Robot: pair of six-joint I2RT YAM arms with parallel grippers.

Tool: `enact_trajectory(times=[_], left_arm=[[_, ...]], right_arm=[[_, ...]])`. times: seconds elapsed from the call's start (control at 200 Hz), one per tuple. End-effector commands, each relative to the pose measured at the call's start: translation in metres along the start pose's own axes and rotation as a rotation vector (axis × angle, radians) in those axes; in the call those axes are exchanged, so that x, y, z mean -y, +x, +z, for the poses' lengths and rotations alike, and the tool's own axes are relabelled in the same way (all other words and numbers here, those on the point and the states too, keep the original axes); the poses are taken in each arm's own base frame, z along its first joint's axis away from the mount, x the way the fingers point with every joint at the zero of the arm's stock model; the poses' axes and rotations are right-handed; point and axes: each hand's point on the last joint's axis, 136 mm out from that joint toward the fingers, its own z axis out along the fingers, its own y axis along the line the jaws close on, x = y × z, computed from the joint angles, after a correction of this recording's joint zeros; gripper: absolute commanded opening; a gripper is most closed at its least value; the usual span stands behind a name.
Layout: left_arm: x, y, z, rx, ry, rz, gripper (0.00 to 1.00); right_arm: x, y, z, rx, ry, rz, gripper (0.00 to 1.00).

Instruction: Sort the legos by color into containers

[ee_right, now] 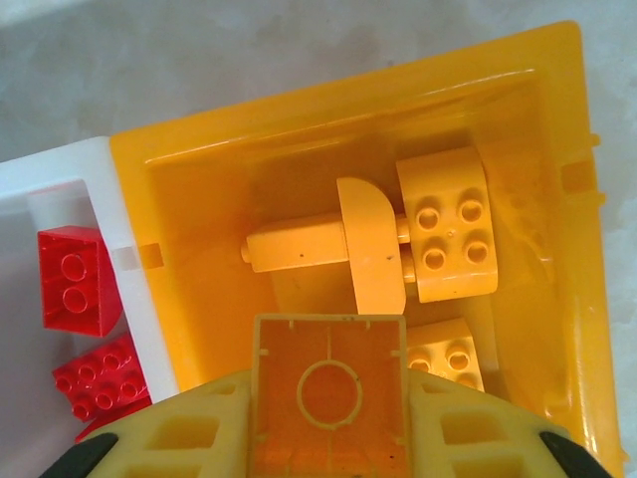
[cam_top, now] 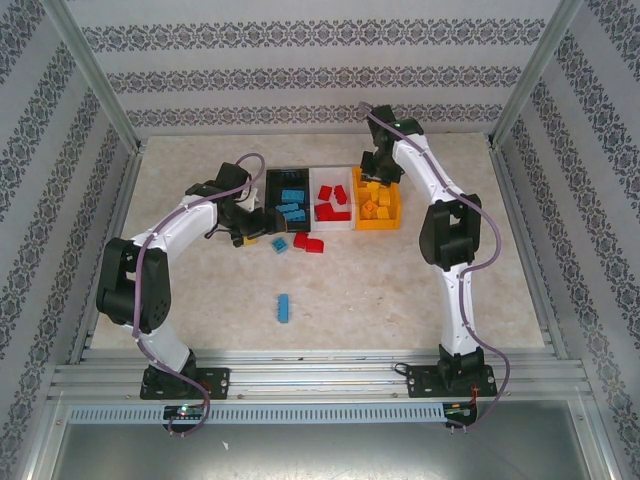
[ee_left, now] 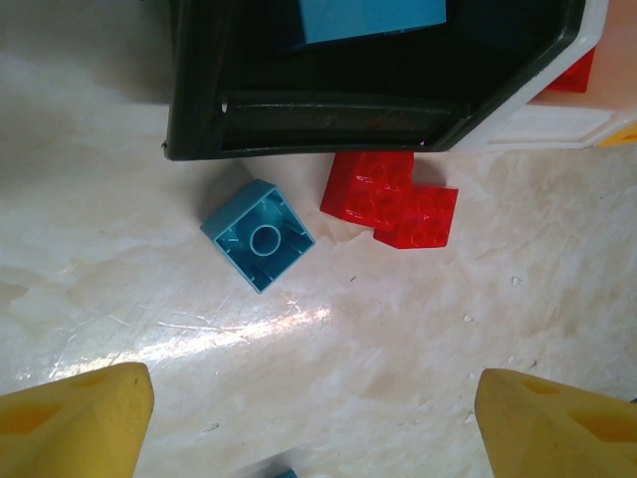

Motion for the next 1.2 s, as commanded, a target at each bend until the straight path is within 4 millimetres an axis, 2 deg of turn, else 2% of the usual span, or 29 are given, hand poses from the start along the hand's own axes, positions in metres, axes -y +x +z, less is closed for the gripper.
enact_trajectory(times=[0.0, 0.08, 0.175, 0.225, 0.385, 0.445, 0.55, 0.61, 0.699, 0.809, 0.879, 0.959, 1.029, 1.194], left_arm=[[-0.006, -0.004, -0.003, 0.018, -0.015, -0.027, 0.85], [-0.005, -0.006, -0.002, 0.021, -0.013, -0.024, 0.85], [-0.004, -0.006, -0.002, 0.017, -0.009, -0.020, 0.85], [-0.004, -0.006, -0.002, 0.018, -0.006, -0.018, 0.85], [-0.005, -0.002, -0.003, 0.012, -0.008, -0.005, 0.85], [-0.007, 0.002, -0.003, 0.004, -0.013, 0.001, 0.85], [-0.011, 0.011, -0.003, -0.003, -0.018, 0.004, 0.85], [-0.013, 0.017, -0.003, -0.009, -0.018, 0.002, 0.85], [-0.017, 0.030, -0.005, -0.020, -0.028, 0.012, 0.85], [-0.022, 0.049, -0.008, -0.048, -0.061, 0.051, 0.85], [-0.030, 0.060, -0.012, -0.049, -0.088, 0.060, 0.86], [-0.037, 0.067, -0.014, -0.037, -0.107, 0.056, 0.86], [-0.039, 0.072, -0.012, -0.041, -0.098, 0.034, 0.86], [-0.034, 0.073, -0.010, -0.020, -0.055, -0.015, 0.87]], right_arm=[[0.005, -0.003, -0.002, -0.013, 0.002, -0.003, 0.30], [0.007, -0.001, 0.000, -0.020, 0.010, -0.003, 0.35], [0.009, 0.001, 0.000, -0.025, 0.023, -0.003, 0.55], [0.010, 0.000, -0.004, -0.019, 0.029, -0.003, 0.62], [0.007, -0.002, -0.029, 0.022, 0.025, -0.007, 0.66], [-0.002, 0.004, -0.042, 0.034, 0.015, -0.029, 0.66], [-0.031, 0.035, -0.049, 0.004, -0.032, -0.118, 0.66], [-0.056, 0.070, -0.049, -0.046, -0.064, -0.197, 0.66], [-0.082, 0.122, -0.043, -0.119, -0.091, -0.288, 0.68], [-0.108, 0.179, -0.033, -0.212, -0.159, -0.344, 0.71], [-0.118, 0.205, -0.026, -0.245, -0.182, -0.389, 0.72], [-0.125, 0.223, -0.021, -0.266, -0.187, -0.454, 0.73], [-0.126, 0.228, -0.017, -0.266, -0.164, -0.524, 0.73], [-0.114, 0.218, -0.008, -0.222, -0.082, -0.665, 0.73]])
